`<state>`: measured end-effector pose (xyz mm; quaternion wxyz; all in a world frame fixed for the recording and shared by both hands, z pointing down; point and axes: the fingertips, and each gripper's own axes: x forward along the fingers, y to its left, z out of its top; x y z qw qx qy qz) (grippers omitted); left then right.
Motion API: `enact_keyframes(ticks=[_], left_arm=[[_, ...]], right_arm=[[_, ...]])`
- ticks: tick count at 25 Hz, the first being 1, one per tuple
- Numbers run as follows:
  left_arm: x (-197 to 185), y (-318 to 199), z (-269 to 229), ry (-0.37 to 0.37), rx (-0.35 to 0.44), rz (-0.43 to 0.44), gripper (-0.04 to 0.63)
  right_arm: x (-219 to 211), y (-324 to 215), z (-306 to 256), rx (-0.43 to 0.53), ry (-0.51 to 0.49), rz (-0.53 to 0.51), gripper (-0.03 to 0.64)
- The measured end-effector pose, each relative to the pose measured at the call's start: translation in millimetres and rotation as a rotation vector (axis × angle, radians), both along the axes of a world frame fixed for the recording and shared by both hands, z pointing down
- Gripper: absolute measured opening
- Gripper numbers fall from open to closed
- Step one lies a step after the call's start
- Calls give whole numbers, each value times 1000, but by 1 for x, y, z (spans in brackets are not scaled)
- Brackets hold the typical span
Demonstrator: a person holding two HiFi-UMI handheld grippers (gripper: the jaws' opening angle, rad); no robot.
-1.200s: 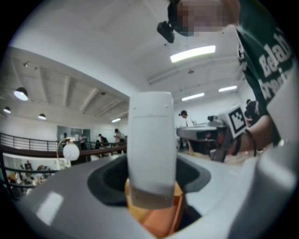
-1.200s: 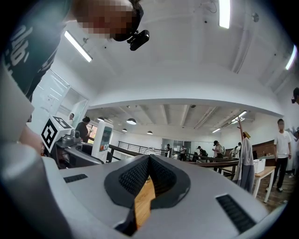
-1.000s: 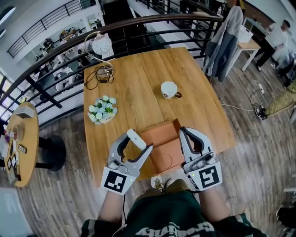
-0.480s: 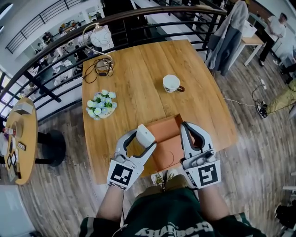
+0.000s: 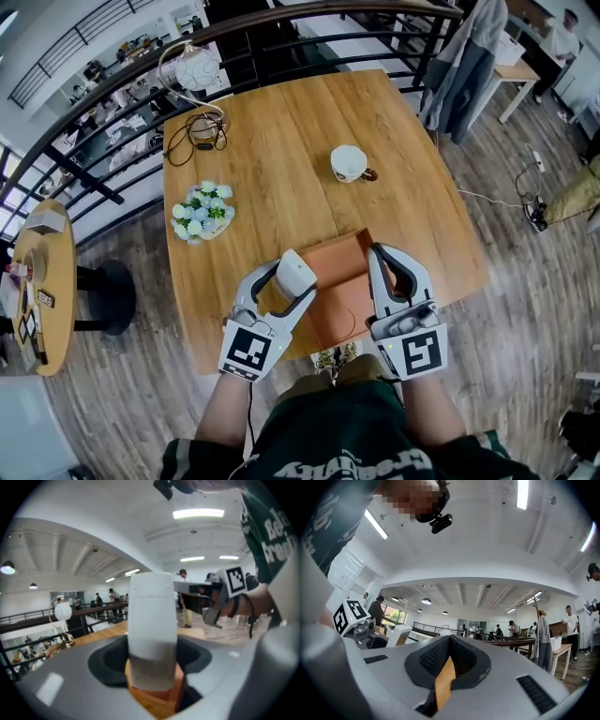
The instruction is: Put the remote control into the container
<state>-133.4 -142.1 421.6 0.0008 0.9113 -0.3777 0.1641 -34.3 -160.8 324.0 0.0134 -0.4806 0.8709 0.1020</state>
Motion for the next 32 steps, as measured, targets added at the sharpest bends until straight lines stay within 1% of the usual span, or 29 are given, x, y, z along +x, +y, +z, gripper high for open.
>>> enact_keyframes(ticks=[5,8,12,24,28,32], left_arm=[[5,-3,16,-74,-15,19,282],[7,-4,32,-117,-36,18,282],[14,-7,49,-153,-76,26,282],[32,-18,84,-217,-177,52,282],[37,-22,96,-227,-209,60,282],[43,-26,106,-251,-235,63,282]], right_arm=[[4,-9,5,-7,-6,4,17],[5,-12,12,-17,-5,2,17],[8,-16,20,-25,-2,-7,15],[16,-34,32,-28,8,-17,15],[17,-40,37,-48,7,-17,15],[18,-46,40,-52,-4,-11,15]])
